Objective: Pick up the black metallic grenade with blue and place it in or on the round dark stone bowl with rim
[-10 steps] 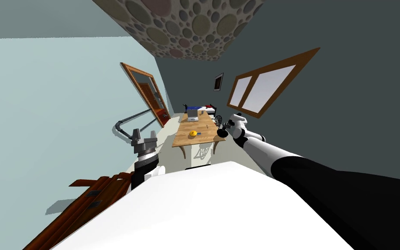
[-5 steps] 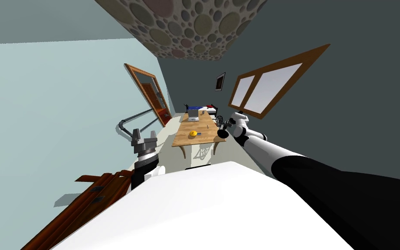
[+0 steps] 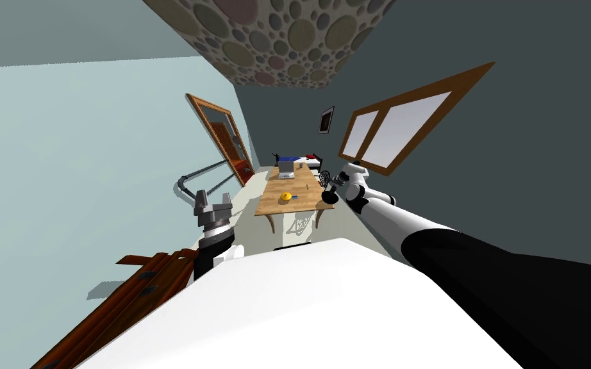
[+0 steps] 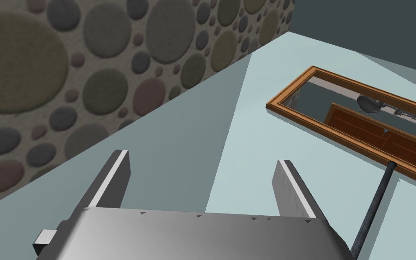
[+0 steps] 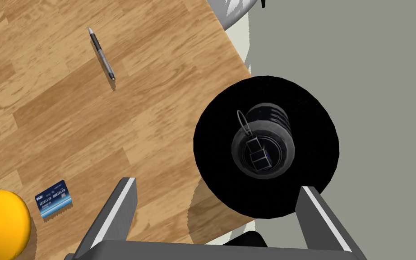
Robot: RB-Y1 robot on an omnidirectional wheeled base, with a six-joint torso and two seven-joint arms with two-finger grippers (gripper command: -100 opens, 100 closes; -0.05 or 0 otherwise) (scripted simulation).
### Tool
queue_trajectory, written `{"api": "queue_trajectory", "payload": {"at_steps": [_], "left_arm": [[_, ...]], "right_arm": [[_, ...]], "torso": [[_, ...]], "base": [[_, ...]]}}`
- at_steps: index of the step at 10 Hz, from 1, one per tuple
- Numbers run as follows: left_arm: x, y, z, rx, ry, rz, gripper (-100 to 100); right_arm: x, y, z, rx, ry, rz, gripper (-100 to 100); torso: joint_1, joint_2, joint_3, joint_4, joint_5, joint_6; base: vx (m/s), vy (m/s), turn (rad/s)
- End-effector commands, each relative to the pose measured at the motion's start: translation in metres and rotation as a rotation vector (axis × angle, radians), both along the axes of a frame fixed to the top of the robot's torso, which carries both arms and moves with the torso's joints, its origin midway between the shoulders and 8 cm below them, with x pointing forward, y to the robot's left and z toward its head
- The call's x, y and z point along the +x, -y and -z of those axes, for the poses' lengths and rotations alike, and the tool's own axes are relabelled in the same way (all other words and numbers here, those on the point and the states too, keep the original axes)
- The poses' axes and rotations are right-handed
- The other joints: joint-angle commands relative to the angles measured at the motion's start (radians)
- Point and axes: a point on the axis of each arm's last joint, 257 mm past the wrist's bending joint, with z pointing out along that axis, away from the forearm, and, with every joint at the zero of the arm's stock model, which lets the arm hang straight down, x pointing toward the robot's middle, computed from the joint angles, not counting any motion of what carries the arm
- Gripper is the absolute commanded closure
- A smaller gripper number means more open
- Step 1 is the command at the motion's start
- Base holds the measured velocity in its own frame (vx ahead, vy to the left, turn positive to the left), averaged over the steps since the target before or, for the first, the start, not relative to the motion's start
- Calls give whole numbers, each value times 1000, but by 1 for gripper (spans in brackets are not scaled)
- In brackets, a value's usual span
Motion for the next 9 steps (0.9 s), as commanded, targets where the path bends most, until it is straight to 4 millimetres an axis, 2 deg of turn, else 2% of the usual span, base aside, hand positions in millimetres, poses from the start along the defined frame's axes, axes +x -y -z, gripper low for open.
{"api": "queue_trajectory", "payload": {"at_steps": [1,2,4,5,6,9], "left_arm": [[0,0,0,0,0,0,0],[0,0,0,0,0,0,0],[0,0,0,0,0,0,0],[0,0,0,0,0,0,0],[0,0,0,0,0,0,0],[0,0,0,0,0,0,0]], "right_arm": [[0,2,-13,0,2,4,-100],[1,3,-20,-1,3,7,-100],[2,6,-46,-3,9,17,-100],[2,4,-36,-4,8,13,-100],[2,4,-37,-3,7,14,0],[2,4,-37,-3,8,14,0]], "torso": [[0,0,0,0,0,0],[0,0,0,0,0,0],[0,0,0,0,0,0],[0,1,0,0,0,0],[0,0,0,0,0,0],[0,-2,-1,-1,0,0]], "base": [[-32,-4,45],[-29,-5,26],[-37,-7,58],[-18,-5,15],[0,0,0],[0,0,0]]}}
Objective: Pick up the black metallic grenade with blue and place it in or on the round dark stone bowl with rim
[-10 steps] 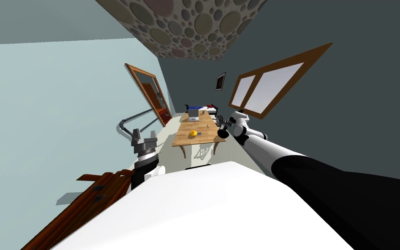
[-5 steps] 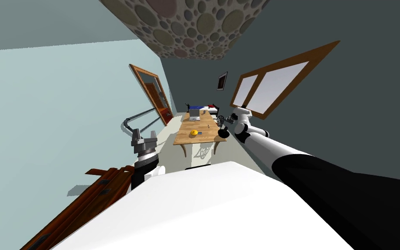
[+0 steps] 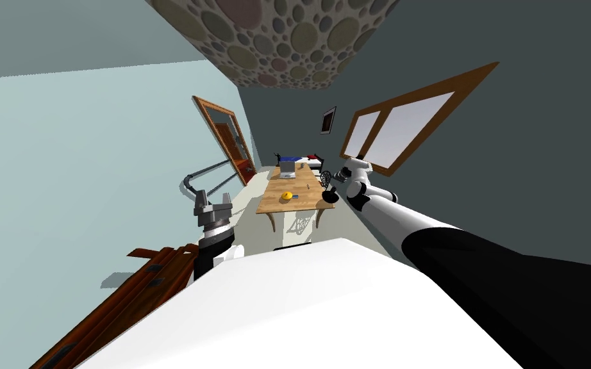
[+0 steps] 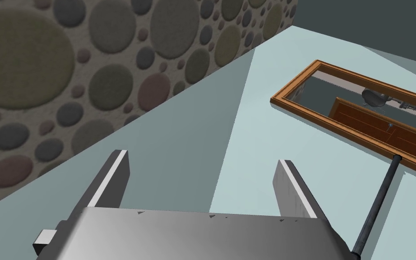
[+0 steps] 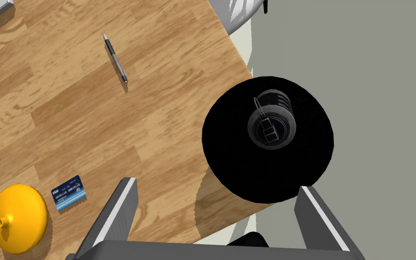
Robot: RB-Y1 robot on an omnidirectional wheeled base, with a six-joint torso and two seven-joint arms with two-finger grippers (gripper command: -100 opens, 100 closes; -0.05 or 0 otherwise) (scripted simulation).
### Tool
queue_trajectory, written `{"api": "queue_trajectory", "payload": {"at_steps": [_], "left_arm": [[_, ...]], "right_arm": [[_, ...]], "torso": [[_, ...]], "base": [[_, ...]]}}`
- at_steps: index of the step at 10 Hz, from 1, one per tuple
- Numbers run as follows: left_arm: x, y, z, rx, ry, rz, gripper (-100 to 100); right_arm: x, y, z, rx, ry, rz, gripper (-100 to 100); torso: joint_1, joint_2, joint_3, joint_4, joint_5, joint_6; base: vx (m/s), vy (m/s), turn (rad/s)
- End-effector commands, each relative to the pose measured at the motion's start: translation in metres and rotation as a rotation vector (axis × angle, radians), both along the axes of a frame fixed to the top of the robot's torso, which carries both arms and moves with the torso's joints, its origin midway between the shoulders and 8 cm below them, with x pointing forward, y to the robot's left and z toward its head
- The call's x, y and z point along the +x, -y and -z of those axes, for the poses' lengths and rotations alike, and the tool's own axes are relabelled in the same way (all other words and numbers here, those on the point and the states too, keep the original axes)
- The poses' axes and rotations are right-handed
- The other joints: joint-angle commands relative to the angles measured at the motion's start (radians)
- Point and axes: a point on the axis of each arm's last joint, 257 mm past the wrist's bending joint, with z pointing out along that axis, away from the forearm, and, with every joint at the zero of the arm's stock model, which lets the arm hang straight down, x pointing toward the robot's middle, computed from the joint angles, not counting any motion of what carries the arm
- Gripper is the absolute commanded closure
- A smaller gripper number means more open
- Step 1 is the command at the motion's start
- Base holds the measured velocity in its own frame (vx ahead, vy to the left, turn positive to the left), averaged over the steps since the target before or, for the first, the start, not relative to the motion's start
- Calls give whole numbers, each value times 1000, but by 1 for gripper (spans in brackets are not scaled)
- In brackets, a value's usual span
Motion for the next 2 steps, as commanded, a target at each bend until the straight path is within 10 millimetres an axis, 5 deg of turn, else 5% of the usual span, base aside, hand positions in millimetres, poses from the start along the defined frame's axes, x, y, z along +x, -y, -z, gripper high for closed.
{"api": "queue_trajectory", "payload": {"at_steps": [1,2], "left_arm": [[0,0,0,0,0,0,0],[0,0,0,0,0,0,0]], "right_arm": [[0,0,0,0,0,0,0],[0,0,0,0,0,0,0]], "torso": [[0,0,0,0,0,0],[0,0,0,0,0,0]], "base": [[0,0,0],[0,0,0]]}}
